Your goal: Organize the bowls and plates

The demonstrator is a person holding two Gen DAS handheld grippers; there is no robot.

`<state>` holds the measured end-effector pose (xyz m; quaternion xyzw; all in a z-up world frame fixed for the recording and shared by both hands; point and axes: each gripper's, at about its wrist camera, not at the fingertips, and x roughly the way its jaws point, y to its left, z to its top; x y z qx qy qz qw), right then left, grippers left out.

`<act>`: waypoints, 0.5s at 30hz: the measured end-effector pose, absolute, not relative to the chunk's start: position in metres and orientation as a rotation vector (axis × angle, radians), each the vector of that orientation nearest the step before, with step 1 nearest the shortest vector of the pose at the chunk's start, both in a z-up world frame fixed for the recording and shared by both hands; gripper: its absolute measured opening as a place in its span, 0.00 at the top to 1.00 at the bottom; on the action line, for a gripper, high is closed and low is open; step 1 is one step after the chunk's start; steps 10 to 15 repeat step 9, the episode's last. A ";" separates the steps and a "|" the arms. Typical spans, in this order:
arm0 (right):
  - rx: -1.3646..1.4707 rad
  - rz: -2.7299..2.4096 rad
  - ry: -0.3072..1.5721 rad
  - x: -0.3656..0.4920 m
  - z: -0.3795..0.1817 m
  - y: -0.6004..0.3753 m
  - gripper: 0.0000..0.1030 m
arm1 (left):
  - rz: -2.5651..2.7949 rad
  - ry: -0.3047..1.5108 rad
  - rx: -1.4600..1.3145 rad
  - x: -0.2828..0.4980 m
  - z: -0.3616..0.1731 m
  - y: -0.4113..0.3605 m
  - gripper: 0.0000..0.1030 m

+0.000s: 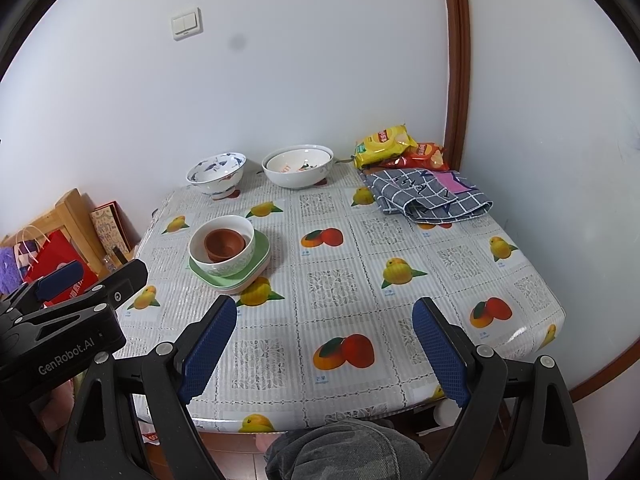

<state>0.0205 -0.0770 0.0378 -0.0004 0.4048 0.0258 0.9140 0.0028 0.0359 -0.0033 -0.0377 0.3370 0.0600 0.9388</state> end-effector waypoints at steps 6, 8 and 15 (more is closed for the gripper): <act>0.005 0.060 0.829 0.019 0.038 -0.076 0.14 | 0.130 0.683 -0.081 0.003 -0.004 0.036 0.10; 0.006 0.064 0.831 0.021 0.036 -0.074 0.14 | 0.129 0.683 -0.080 0.005 -0.005 0.039 0.10; 0.005 0.064 0.831 0.021 0.035 -0.073 0.14 | 0.127 0.683 -0.080 0.006 -0.007 0.041 0.10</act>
